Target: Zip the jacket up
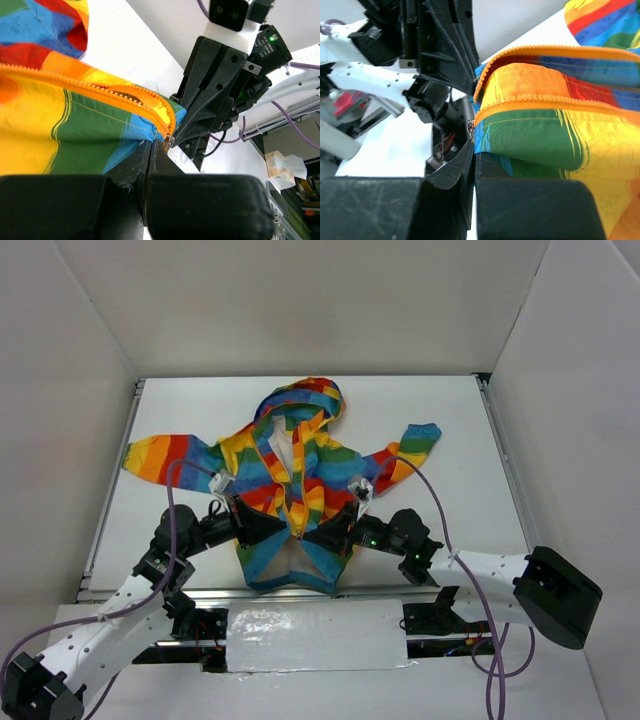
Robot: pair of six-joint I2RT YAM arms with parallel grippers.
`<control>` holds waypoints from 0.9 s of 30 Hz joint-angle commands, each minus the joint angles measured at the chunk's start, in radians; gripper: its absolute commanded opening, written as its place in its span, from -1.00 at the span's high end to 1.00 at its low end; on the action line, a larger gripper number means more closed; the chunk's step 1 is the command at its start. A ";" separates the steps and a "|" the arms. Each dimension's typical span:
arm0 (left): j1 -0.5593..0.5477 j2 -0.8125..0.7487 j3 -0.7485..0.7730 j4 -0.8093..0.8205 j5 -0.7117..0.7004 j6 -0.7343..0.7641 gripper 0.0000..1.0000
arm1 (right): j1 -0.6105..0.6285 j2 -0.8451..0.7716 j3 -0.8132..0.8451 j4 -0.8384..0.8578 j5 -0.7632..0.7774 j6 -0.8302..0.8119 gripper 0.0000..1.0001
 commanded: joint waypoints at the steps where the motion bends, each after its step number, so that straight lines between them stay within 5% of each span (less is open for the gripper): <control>1: -0.003 0.004 -0.019 0.120 0.056 0.004 1.00 | -0.015 0.021 0.039 0.103 -0.066 0.019 1.00; 27: -0.003 0.009 -0.045 0.155 0.046 -0.006 1.00 | -0.081 0.090 0.111 0.017 -0.195 0.145 1.00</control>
